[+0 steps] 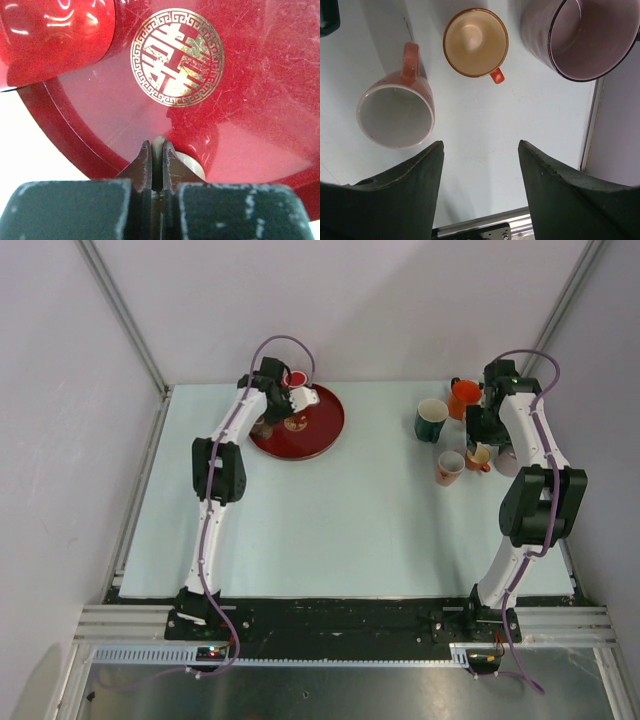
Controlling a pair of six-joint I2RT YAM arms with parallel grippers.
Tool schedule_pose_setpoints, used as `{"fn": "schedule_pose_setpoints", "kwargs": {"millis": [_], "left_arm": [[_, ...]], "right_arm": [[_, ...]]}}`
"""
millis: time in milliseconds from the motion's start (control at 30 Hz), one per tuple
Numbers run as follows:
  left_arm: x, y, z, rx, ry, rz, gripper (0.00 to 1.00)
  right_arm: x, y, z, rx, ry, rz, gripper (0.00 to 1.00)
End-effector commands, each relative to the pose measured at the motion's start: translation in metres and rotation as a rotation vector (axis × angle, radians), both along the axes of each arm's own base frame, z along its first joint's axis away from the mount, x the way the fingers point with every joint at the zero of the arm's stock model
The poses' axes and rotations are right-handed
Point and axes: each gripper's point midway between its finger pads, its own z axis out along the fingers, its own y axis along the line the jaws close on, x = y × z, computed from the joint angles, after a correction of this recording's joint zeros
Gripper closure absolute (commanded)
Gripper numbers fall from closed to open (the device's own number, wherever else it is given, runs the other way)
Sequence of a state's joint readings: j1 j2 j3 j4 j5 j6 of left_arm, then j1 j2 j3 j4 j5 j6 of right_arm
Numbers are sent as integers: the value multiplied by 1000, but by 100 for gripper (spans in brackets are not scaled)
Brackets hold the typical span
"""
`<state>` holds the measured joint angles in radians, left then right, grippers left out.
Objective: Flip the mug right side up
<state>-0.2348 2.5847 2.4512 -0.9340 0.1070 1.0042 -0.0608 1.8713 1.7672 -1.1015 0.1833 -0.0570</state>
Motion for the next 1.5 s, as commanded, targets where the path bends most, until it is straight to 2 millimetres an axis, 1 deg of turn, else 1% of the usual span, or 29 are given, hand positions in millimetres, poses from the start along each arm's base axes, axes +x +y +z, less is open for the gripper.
{"fn": "schedule_pose_setpoints", "kwargs": {"millis": [0, 100, 167, 200, 233, 267, 300, 367, 400, 433, 467, 500, 567, 633, 667, 700, 733, 767, 800, 833, 867, 900, 967, 1067, 1167, 1300, 1367, 1433, 1467], "left_arm": [[-4, 10, 19, -13, -3, 19, 99], [3, 11, 39, -39, -46, 31, 100], [13, 5, 69, -110, -105, 73, 100], [18, 0, 91, -159, -148, 92, 100], [19, -6, 108, -223, -170, 117, 100], [19, -12, 132, -283, -205, 129, 100], [16, -21, 151, -359, -214, 148, 100], [5, -35, 201, -503, -250, 175, 100], [0, -40, 219, -564, -257, 191, 100], [-7, -45, 240, -630, -260, 210, 100], [-13, -50, 257, -683, -265, 224, 100], [-19, -54, 276, -737, -273, 234, 100], [-37, -67, 309, -819, -278, 210, 100], [-58, -82, 340, -892, -273, 163, 100], [-69, -90, 354, -928, -266, 134, 100], [-80, -96, 367, -972, -251, 121, 100], [-91, -101, 382, -1018, -234, 100, 100], [-100, -106, 394, -1062, -210, 92, 100], [-110, -110, 404, -1100, -184, 74, 100], [-119, -114, 412, -1127, -167, 59, 100], [-128, -119, 418, -1143, -149, 37, 100], [-136, -122, 424, -1164, -127, 28, 100], [-151, -129, 435, -1197, -94, -2, 100], [-169, -138, 446, -1226, -63, -42, 100], [-179, -146, 453, -1245, -42, -73, 100], [-186, -153, 459, -1257, -35, -103, 100], [-190, -156, 459, -1264, -13, -115, 100], [-192, -159, 453, -1267, 32, -116, 100], [-192, -161, 449, -1266, 51, -116, 100]], "right_arm": [[5, 0, 26, -19, -66, 21, 34], [5, 0, 34, -20, -87, 16, 34], [6, 0, 43, -18, -108, 11, 34], [7, 1, 49, -17, -123, 9, 34], [7, 2, 56, -18, -141, 8, 34], [7, 2, 66, -20, -163, 9, 34], [7, 2, 74, -26, -184, 9, 33], [8, 5, 96, -34, -239, 16, 33], [8, 8, 110, -35, -274, 28, 32], [8, 13, 120, -27, -303, 45, 31], [9, 26, 133, -15, -342, 84, 30], [9, 41, 143, 15, -376, 133, 29], [13, 86, 168, 94, -481, 277, 26], [10, 152, 190, 224, -583, 486, 22], [4, 187, 202, 302, -631, 591, 19], [0, 221, 217, 397, -697, 690, 14], [-7, 249, 228, 494, -742, 747, 7], [-11, 276, 250, 607, -831, 824, 4], [-17, 295, 258, 729, -858, 845, 2], [-22, 313, 280, 863, -924, 879, 1], [-26, 324, 285, 953, -946, 899, 1], [-28, 332, 298, 1032, -991, 916, 1], [-26, 343, 310, 1134, -1025, 930, 1], [-24, 355, 321, 1269, -1017, 940, 1], [-26, 370, 326, 1399, -954, 950, 1], [-38, 394, 326, 1555, -853, 1014, 1], [-48, 401, 334, 1613, -860, 1062, 1], [-52, 404, 343, 1650, -876, 1085, 11], [-52, 404, 346, 1659, -881, 1083, 26]]}}
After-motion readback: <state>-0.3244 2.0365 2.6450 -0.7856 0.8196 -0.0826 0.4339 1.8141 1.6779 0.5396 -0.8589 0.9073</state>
